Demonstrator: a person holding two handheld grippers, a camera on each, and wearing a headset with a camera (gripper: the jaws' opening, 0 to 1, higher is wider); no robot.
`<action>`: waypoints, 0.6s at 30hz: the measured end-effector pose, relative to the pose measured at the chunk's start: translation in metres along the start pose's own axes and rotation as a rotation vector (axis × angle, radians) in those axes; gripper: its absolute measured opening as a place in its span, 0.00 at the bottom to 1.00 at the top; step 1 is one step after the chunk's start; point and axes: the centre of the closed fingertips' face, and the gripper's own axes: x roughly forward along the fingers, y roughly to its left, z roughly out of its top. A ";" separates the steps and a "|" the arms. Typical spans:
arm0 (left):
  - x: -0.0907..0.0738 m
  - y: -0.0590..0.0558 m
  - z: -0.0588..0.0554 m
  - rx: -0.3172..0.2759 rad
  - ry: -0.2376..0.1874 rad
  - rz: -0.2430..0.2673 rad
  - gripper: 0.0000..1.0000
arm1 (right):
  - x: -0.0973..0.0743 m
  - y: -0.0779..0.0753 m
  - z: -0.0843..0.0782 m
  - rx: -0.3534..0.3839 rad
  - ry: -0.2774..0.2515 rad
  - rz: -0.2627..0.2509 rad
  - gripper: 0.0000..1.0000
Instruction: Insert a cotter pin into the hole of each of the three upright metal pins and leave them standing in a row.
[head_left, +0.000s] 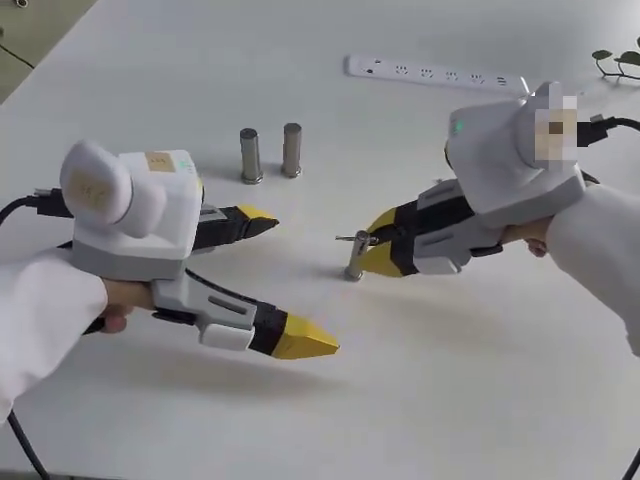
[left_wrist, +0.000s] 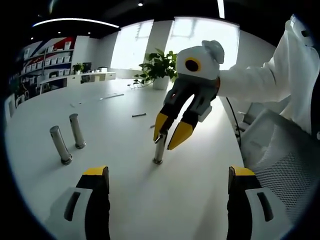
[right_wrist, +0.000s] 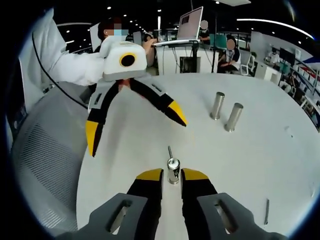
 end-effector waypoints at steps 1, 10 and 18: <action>0.000 0.000 0.000 -0.001 -0.001 0.002 0.99 | 0.000 0.000 0.000 0.001 0.002 -0.001 0.08; 0.000 0.004 0.004 0.026 -0.012 0.018 0.99 | 0.003 -0.003 0.004 0.001 -0.007 0.010 0.05; -0.003 0.007 0.002 0.022 -0.003 0.021 0.99 | 0.003 -0.022 0.008 -0.056 -0.017 -0.045 0.04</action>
